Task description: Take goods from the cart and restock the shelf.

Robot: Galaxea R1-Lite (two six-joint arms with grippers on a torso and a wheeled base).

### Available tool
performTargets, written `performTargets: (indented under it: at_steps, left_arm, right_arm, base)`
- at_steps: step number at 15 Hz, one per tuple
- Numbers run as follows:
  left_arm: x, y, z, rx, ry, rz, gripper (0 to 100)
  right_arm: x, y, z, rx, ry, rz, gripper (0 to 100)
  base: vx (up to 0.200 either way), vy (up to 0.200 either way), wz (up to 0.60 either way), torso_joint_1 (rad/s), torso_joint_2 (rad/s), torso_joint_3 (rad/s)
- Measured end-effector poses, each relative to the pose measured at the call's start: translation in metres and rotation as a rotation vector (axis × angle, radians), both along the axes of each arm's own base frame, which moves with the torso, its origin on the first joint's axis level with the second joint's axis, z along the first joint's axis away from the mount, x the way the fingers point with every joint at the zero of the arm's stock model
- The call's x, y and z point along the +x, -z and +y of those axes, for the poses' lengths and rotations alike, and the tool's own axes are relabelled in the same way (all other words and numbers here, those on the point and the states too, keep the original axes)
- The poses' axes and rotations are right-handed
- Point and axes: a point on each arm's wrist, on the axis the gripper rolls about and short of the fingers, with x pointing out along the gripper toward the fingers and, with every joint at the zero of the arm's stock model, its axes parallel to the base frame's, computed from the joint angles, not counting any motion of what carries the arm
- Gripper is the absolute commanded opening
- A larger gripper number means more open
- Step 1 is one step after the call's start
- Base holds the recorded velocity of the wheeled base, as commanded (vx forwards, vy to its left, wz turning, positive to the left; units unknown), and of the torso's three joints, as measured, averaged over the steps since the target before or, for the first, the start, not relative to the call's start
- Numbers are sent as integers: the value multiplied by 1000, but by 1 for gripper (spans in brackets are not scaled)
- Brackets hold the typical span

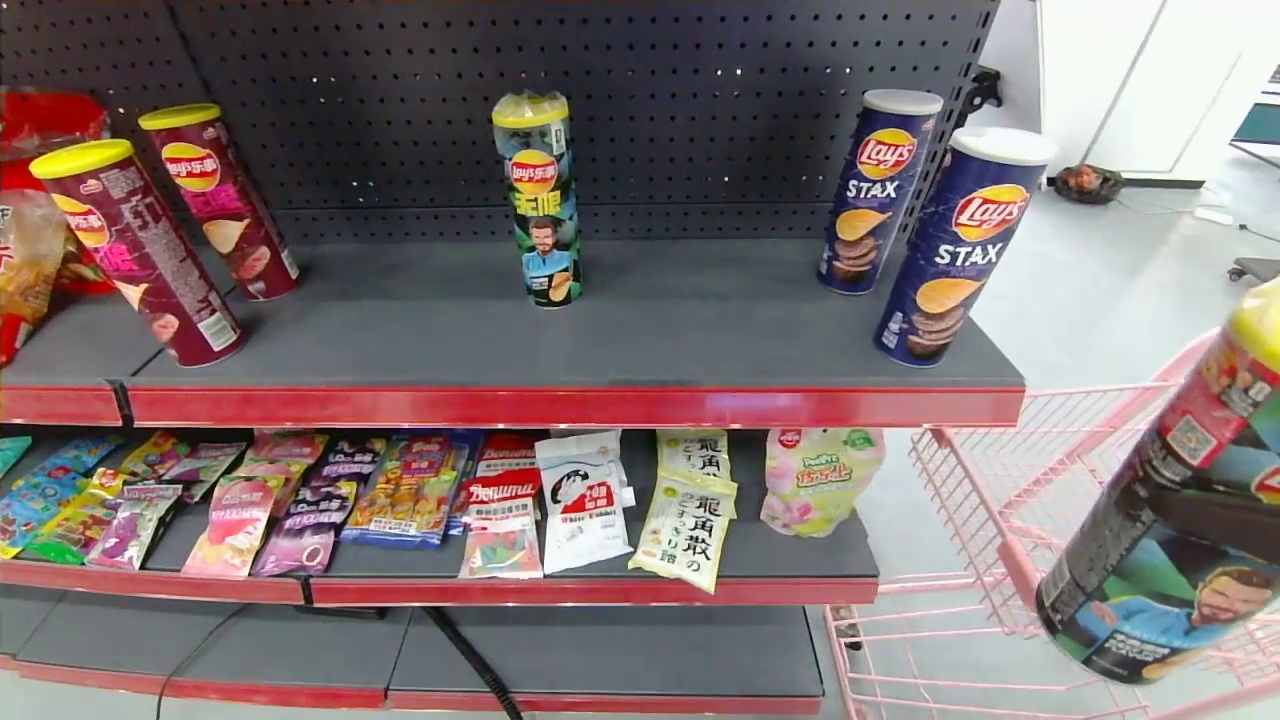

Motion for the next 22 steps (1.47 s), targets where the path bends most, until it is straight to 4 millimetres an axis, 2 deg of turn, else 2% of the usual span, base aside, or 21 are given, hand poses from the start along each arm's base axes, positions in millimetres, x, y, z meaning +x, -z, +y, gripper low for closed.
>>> performTargets:
  at_steps: [2, 4, 7, 10, 15, 22]
  left_arm:
    - [0, 0, 0, -1, 0, 0, 100]
    - [0, 0, 0, 0, 0, 0, 100]
    - [0, 0, 0, 3, -1, -1, 100]
    - [0, 0, 0, 2, -3, -1, 100]
    - [0, 0, 0, 1, -3, -1, 100]
    - [0, 0, 0, -1, -3, 0, 100]
  right_arm:
    - [-2, 3, 2, 38, -104, 24, 0]
    - [0, 2, 3, 36, -118, 3, 0]
    - [10, 2, 5, 34, -81, -60, 0]
    - [16, 11, 7, 28, -78, -25, 0]
    - [17, 19, 7, 21, -77, 6, 0]
    - [11, 24, 9, 17, -110, 7, 0]
  base:
    - [0, 0, 0, 0, 0, 0]
    - [0, 0, 0, 0, 0, 0]
    - [0, 0, 0, 0, 0, 0]
    - [0, 0, 0, 0, 0, 0]
    - [0, 0, 0, 0, 0, 0]
    - [0, 200, 0, 0, 3, 0]
